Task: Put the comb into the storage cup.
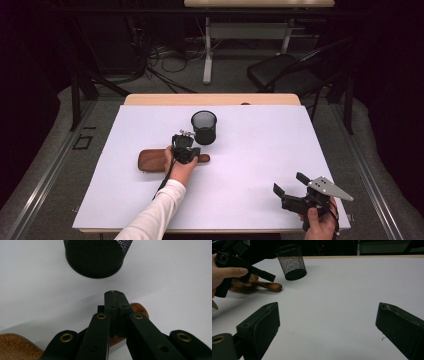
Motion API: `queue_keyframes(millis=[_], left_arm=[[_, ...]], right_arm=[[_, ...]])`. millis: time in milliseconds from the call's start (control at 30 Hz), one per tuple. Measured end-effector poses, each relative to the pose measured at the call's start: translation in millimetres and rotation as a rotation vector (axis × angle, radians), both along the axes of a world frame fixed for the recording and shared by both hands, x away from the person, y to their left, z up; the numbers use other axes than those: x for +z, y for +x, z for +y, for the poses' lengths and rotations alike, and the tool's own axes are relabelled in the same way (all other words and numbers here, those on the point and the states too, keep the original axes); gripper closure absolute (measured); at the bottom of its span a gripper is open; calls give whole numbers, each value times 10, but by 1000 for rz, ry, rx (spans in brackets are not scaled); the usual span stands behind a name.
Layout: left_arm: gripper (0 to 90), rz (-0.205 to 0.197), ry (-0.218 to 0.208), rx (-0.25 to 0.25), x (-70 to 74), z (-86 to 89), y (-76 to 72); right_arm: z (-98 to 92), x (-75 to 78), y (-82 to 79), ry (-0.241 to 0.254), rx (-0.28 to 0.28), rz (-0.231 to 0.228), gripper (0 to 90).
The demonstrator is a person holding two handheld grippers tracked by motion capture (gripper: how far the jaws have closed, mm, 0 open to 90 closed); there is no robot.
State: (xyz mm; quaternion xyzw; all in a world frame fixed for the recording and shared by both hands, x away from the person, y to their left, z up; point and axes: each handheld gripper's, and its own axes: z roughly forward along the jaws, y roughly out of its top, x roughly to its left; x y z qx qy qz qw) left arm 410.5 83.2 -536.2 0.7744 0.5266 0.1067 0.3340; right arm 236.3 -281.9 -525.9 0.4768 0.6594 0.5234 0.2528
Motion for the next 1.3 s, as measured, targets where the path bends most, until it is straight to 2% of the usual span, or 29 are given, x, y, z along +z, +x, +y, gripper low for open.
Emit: queue_keyframes(millis=[267, 533, 700, 1300], left_arm=[[900, 14, 8, 10, -47, -18, 32], [900, 28, 18, -5, -61, -36, 20], [900, 39, 36, -31, -59, -38, -5], [900, 49, 50, -97, -70, -11, -174]], right_arm=[[-7, 1, 0, -1, 2, 5, 56], [-10, 1, 1, 3, 1, 4, 58], [-14, 5, -4, 0, 2, 10, 61], [-11, 0, -2, 5, -2, 8, 67]])
